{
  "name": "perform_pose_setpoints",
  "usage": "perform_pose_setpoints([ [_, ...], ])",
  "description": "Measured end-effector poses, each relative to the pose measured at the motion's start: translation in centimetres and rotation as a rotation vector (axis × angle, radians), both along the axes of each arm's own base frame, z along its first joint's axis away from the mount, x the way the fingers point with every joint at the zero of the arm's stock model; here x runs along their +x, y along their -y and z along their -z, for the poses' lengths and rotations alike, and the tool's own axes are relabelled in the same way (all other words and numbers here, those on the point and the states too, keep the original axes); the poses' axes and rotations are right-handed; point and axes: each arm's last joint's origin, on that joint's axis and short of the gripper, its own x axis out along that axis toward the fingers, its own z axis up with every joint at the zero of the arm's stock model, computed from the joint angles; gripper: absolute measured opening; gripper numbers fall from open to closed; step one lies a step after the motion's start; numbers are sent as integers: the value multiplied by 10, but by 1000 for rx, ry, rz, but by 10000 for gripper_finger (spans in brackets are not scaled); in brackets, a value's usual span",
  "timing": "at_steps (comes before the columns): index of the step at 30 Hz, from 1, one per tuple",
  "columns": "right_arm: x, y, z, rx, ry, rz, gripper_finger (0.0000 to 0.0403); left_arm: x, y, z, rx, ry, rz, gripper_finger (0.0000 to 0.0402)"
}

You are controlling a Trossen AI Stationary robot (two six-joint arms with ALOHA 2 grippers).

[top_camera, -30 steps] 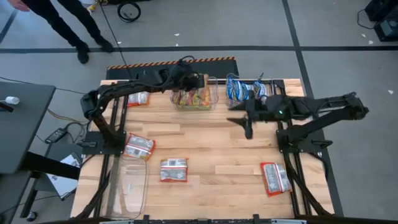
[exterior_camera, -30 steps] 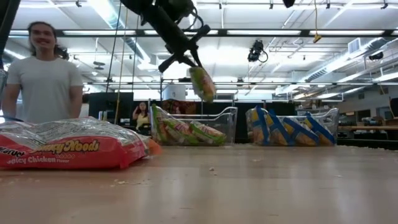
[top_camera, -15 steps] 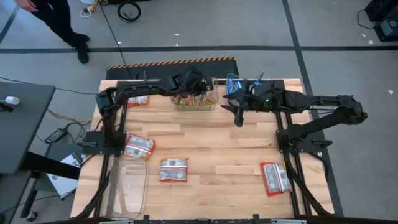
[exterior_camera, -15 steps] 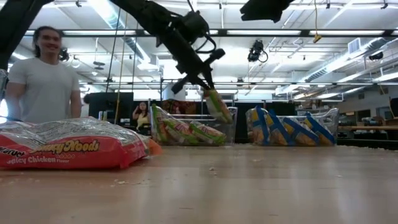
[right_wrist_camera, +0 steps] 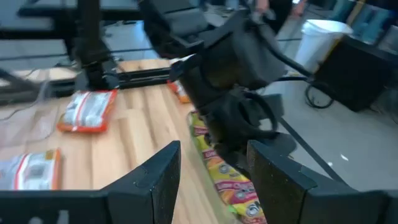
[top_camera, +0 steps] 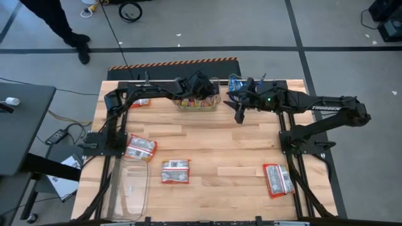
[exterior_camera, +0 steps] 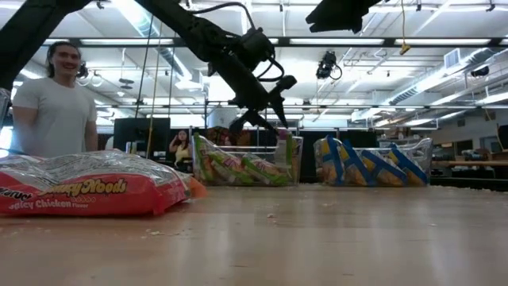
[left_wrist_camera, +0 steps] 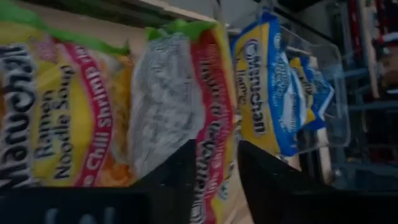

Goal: Sort Maruchan noodles
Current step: Put the green noodle pack into the top left transparent bin, then adjust the green noodle packs in the top left transparent bin

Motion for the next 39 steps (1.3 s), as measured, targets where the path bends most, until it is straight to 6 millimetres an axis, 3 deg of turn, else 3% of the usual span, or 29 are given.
perform_pose_setpoints([
  [5,1,8,1,9,7,54,191,-8,-16,0,6,-15,119,193],
  [9,7,14,8,15,-30,73,191,-29,-30,-15,-12,-47,122,231],
  [14,23,18,26,39,-108,69,191,-58,-37,-28,-36,-184,122,244],
  [18,33,19,39,65,-154,65,191,-70,-36,-34,-59,-240,111,244],
  [22,38,20,44,68,-170,66,191,-64,-31,-23,-77,-273,106,244],
  [32,37,20,43,77,-164,66,191,-40,-37,29,-122,-297,90,237],
  [39,37,19,43,109,-155,48,191,-37,-38,35,-100,-308,96,186],
])
